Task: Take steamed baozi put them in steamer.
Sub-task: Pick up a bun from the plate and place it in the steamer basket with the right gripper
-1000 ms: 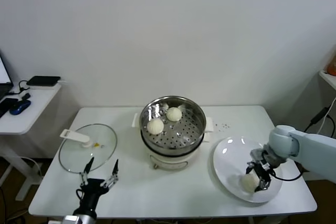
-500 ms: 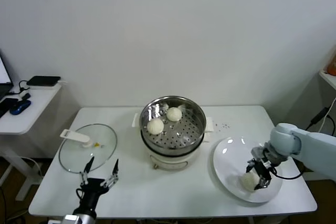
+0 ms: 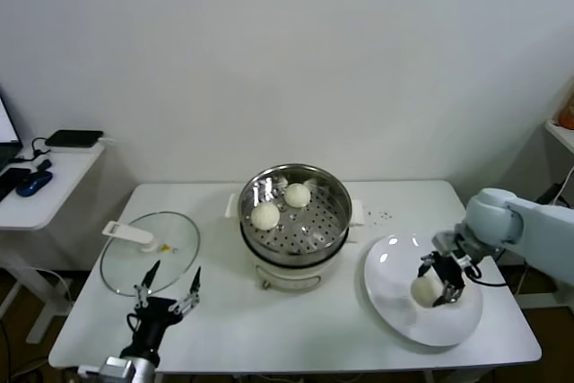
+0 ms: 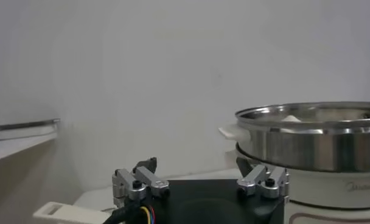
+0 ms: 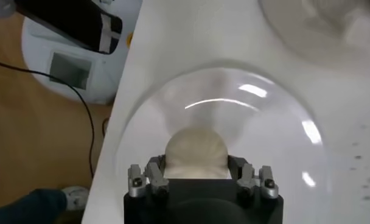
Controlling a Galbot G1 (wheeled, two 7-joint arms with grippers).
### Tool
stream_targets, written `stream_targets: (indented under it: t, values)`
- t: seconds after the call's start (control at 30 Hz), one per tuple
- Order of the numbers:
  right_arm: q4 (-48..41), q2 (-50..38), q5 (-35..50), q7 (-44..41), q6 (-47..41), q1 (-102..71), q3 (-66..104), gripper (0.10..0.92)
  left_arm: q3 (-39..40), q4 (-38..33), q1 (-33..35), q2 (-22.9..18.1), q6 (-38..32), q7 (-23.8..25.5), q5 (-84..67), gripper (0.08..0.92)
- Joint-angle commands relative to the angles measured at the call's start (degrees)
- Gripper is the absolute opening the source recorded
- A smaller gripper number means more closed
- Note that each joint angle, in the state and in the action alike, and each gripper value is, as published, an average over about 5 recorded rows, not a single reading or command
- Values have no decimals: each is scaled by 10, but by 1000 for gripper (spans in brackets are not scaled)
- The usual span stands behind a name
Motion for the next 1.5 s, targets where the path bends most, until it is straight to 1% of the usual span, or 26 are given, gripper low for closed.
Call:
stream_targets:
  t: [0.03,0.2,0.33,0.47,0.63,0.83,1.13,1.33,1.5]
  values:
    - [10,44,53,-15,49,226,-99,671,0,6,-3,65,1,3,-19,823]
    - [9,94,82,-22,82,293,-122,671,3,11,5,88,-5,7,-29,823]
    - [15,139,88,-24,113,330,-121,675,3,16,9,102,-10,10,-33,823]
    - [20,186,71,-22,145,345,-105,674,5,18,11,110,-14,11,-32,823]
    - [18,240,43,-20,161,336,-80,673,7,19,11,106,-13,11,-31,823]
    - [4,295,-13,-18,180,279,-38,676,6,18,10,106,-11,10,-33,823]
    - [-35,361,-133,-13,228,194,14,671,8,21,7,109,-10,10,-33,823]
    - [-57,384,-201,-11,263,148,27,674,9,27,5,109,-10,9,-34,823]
    - [-57,393,-230,-8,274,115,33,678,8,28,4,109,-9,9,-35,823]
